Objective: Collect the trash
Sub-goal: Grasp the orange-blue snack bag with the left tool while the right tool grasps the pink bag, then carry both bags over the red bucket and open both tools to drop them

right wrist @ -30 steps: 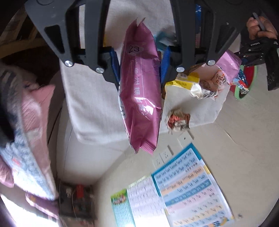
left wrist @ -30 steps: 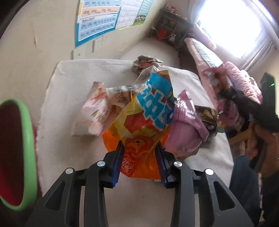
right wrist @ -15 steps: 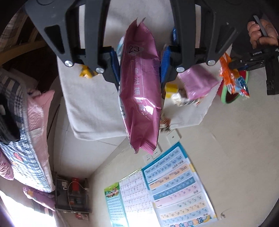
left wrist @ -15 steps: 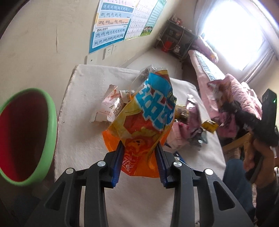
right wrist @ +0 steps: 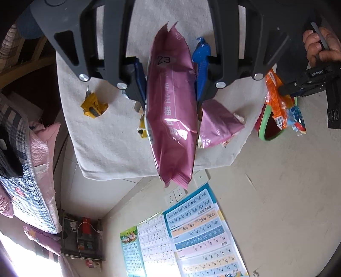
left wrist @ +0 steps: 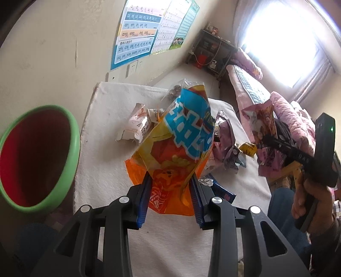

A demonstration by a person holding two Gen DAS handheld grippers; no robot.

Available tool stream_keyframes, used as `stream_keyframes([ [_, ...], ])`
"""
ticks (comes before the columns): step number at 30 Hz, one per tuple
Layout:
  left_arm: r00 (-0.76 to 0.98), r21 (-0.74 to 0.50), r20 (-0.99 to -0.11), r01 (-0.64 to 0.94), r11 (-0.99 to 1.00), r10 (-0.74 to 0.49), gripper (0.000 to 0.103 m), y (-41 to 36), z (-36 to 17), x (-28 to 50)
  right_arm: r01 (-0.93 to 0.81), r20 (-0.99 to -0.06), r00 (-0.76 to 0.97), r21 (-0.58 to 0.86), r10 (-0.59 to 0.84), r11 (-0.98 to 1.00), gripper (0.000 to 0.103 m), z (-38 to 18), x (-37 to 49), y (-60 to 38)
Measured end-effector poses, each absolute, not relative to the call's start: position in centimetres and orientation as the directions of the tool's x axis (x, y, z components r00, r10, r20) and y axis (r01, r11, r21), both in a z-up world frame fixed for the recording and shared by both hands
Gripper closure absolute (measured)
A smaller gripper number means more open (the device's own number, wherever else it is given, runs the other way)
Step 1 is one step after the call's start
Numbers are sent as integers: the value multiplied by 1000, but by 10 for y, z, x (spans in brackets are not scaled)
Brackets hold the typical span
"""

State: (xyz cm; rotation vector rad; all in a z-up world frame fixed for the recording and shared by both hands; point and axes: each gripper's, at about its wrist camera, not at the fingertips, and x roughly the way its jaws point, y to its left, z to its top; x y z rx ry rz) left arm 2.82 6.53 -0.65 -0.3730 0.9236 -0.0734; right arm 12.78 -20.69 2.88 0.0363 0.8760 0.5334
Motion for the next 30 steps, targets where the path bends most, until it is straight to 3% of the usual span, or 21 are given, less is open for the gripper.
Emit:
stream_keyframes([
  [19,644,-362,-735,-107,926,-213,70,72,3,15,-494,-712,491,247,502,834,64,38,110,-177],
  [30,706,-372,-692,-172,912,-150,70,109,23,5,-590,-672,482,226,563,775,64,69,106,-126],
])
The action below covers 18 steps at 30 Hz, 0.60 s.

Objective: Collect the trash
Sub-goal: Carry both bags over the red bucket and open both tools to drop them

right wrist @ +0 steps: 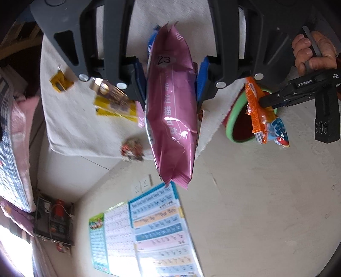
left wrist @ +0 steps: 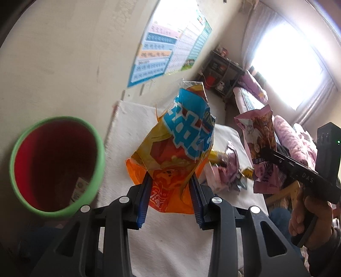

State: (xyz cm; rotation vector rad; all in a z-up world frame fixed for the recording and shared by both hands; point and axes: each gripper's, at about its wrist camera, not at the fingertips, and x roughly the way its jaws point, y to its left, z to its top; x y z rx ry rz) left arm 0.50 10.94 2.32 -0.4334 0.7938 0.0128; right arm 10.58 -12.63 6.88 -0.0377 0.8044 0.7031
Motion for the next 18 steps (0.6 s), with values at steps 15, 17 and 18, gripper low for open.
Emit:
stream_keyframes([
  [15,732,-349,-681,-348,870,19,70,207,40,-37,-724,-644,374,247,668,644,64,78,102,4],
  [17,728,-352,-685,-379,856,40,70,222,40,-46,-738,-646,342,264,682,621,63,76,102,25],
  [18,726,-353,-686,-389,851,47,70,228,40,-50,-743,-647,324,278,691,609,64,75,102,33],
])
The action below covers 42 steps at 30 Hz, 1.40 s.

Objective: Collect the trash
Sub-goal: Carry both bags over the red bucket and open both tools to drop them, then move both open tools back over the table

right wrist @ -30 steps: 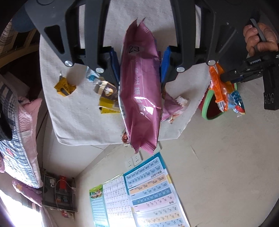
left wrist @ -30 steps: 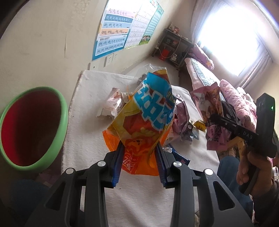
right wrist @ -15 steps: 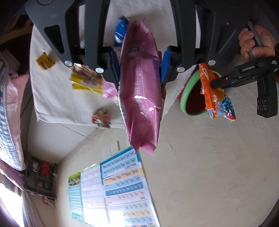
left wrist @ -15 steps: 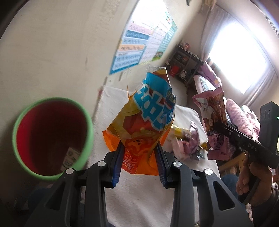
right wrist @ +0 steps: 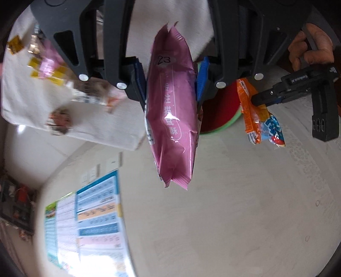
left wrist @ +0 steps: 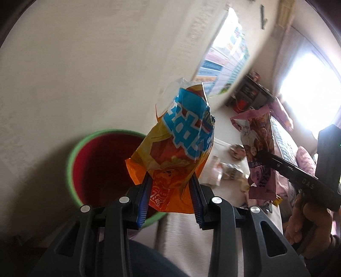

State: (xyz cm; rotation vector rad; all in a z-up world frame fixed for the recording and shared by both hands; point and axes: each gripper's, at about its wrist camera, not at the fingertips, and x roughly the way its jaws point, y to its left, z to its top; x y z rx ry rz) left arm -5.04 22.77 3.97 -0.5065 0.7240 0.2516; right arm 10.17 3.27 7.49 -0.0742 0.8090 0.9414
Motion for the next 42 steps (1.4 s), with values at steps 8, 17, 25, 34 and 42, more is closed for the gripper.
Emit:
stream_keyframes([
  [8,717,-377,-693,-452,809,78,70,269,33,-71,-782,-653,245,303,716,544,63,69,90,98],
  [17,709,-387,-699,-482,786,91,70,294,26,-72,-802,-683,192,305,705,514,63,49,93,148],
  [25,697,-388,-710,-503,772,97,70,310,18,-63,-807,-708,167,302,686,508,61,32,96,177],
  [34,701,-402,-697,-557,727,152,21,322,14,-71,-808,-739,172,272,651,522,15,20,97,186],
  [42,715,-409,-677,-561,720,172,8,322,18,-87,-795,-737,221,244,639,556,5,30,95,158],
])
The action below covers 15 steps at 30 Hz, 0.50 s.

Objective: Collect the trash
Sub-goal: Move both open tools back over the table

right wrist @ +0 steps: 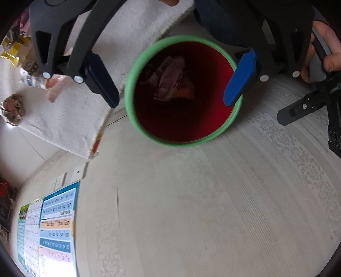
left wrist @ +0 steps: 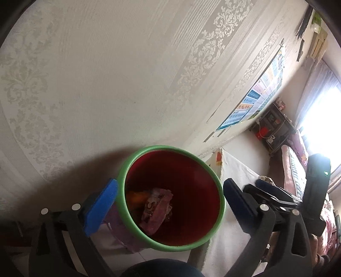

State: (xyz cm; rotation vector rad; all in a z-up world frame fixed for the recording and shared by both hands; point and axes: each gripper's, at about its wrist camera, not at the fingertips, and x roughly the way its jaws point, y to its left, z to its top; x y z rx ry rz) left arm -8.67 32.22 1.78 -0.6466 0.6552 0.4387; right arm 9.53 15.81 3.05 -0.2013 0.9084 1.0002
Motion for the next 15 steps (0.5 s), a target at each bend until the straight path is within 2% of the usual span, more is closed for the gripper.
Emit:
stream_keyframes([
  [7,709,-403,-696,-520,754,117,8,303,12,-70,-777,-735,241,246,634,580,5,38,94,127],
  [15,719,-359,-695,-381,852,29,8,267,14,-30,-728,-701,342,224,626,648,5,55,103,84],
])
